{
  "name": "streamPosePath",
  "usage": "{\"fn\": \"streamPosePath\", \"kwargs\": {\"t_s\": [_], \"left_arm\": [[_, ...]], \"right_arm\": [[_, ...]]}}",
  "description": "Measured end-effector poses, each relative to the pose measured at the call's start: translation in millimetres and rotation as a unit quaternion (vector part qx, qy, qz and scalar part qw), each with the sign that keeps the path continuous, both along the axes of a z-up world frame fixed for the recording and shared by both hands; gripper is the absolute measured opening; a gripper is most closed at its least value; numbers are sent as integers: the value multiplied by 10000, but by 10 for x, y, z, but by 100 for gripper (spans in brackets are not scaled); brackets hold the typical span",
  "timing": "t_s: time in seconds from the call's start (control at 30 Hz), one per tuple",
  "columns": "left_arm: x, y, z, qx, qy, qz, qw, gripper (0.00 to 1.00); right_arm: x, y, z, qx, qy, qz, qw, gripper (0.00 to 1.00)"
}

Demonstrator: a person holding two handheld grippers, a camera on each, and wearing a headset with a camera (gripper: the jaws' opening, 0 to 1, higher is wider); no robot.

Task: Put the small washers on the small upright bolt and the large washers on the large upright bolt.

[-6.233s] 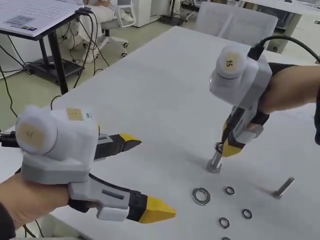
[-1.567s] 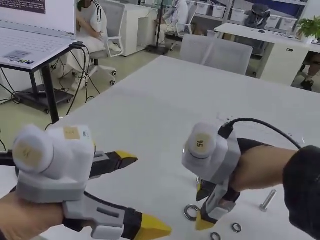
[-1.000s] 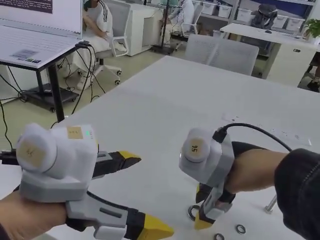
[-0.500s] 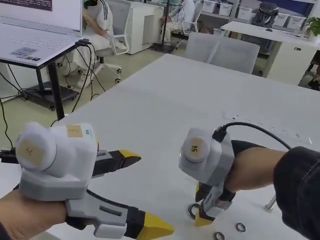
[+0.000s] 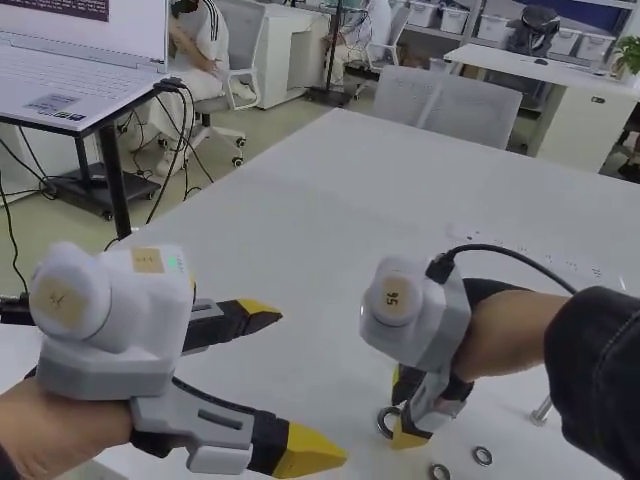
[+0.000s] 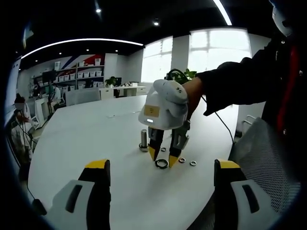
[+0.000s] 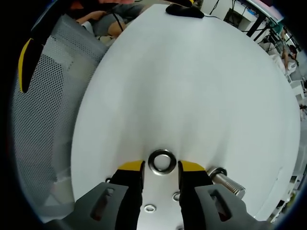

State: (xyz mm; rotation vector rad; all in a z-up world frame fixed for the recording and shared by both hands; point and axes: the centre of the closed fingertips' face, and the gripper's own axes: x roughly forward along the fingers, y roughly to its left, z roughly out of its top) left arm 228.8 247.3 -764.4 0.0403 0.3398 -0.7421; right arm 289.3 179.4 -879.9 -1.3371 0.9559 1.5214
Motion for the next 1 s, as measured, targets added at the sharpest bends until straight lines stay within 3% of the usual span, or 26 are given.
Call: {"fn": "streamPosePath", "kwargs": {"t_s": [0.1, 1.0], "left_arm": [[-2, -7, 5, -3, -4, -7, 10000, 89], [16, -29, 9, 21, 35, -78, 10000, 88]], "right_arm": [[4, -7, -2, 2, -37, 33, 10000, 25], [29, -45, 33, -50, -27, -207, 9998, 23]]}}
